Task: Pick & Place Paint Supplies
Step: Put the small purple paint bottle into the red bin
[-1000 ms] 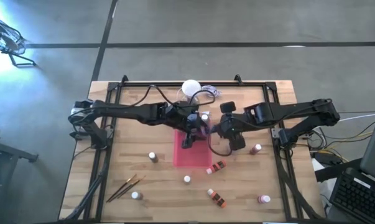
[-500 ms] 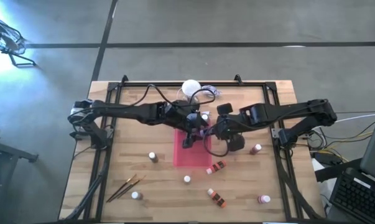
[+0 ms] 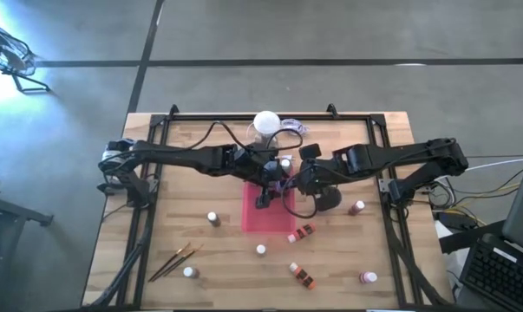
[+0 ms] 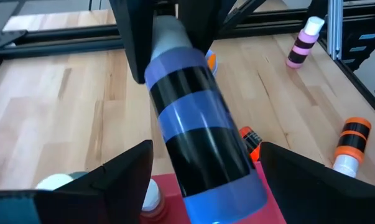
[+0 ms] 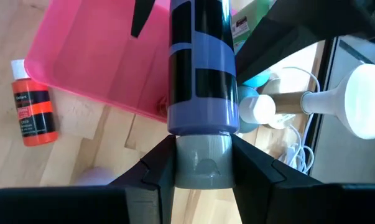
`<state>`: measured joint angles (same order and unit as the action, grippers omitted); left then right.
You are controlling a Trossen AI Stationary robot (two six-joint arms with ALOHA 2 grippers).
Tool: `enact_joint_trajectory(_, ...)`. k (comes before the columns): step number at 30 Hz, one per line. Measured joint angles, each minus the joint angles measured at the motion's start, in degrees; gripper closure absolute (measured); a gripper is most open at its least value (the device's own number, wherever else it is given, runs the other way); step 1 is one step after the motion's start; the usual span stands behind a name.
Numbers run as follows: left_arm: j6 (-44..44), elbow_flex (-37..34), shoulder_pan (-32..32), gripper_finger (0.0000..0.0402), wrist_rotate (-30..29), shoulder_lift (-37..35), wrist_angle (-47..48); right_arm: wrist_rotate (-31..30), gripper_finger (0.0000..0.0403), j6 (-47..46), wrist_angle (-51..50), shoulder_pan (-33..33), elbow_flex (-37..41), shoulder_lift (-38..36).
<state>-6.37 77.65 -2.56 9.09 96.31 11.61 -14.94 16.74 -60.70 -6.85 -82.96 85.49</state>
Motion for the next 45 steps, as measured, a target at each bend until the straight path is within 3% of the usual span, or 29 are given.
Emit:
enact_joint_trajectory(8,0.2,0.3,0.0,0.0114,0.0,0.4,-0.2,0.0,0.0291,-0.1,-0.1,0.0,0.0,0.0)
enact_joint_trajectory(21,1.2,0.3,0.0,0.0205,-0.4,0.3,-0.3,0.0,0.0289,-0.5,-0.3,0.0,0.0,0.0)
enact_joint_trajectory(27,3.5,0.3,0.0,0.0224,-0.6,0.3,-0.3,-0.1,0.0284,-1.4,-0.2,0.0,0.0,0.0)
enact_joint_trajectory(32,3.5,0.2,-0.1,0.0225,-0.8,0.3,-0.2,0.2,0.0264,-5.5,-1.4,0.0,0.0,-0.1)
enact_joint_trajectory(41,3.4,0.0,-0.2,0.0226,-1.3,0.2,0.7,0.0,0.0225,-20.9,-16.4,0.0,0.0,-0.8)
enact_joint_trajectory(45,3.4,-0.2,-0.2,0.0229,-1.7,0.2,1.6,-0.1,0.0214,-24.9,-18.3,0.0,0.4,-1.9)
